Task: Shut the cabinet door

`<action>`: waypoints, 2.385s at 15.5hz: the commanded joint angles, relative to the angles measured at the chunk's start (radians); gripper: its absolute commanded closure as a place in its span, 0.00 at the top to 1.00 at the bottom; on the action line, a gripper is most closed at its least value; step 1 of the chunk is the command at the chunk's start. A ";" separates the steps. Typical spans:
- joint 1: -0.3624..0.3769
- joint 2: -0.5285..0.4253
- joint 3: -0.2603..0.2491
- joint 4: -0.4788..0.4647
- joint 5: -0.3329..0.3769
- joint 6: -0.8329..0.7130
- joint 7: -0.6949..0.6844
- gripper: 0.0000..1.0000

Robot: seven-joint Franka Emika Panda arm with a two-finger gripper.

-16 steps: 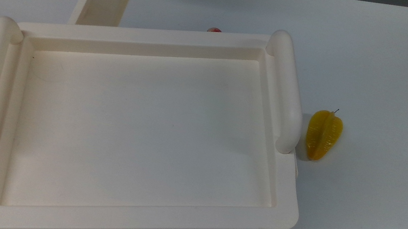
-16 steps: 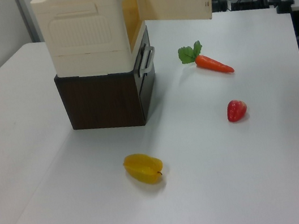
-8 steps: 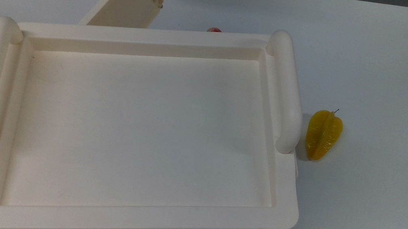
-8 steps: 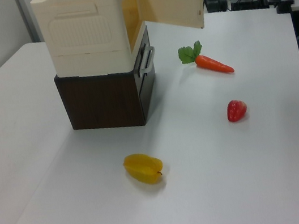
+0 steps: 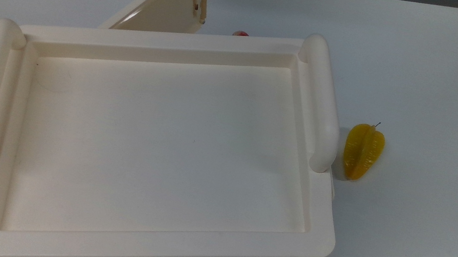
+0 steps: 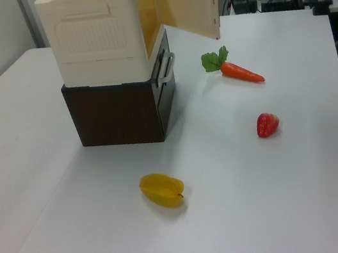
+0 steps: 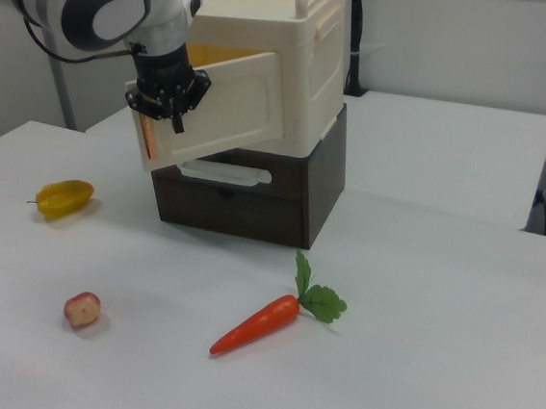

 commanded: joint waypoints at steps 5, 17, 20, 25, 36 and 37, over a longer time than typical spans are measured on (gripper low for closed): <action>0.053 0.068 0.021 0.048 0.117 0.108 0.096 0.00; 0.058 0.160 0.130 0.049 0.154 0.470 0.488 0.03; 0.056 0.173 0.148 0.051 0.154 0.513 0.511 0.03; 0.056 0.190 0.152 0.052 0.152 0.570 0.529 0.04; -0.083 0.062 0.150 0.042 0.059 0.110 0.682 0.05; -0.100 0.042 0.150 0.042 0.056 0.069 0.778 0.02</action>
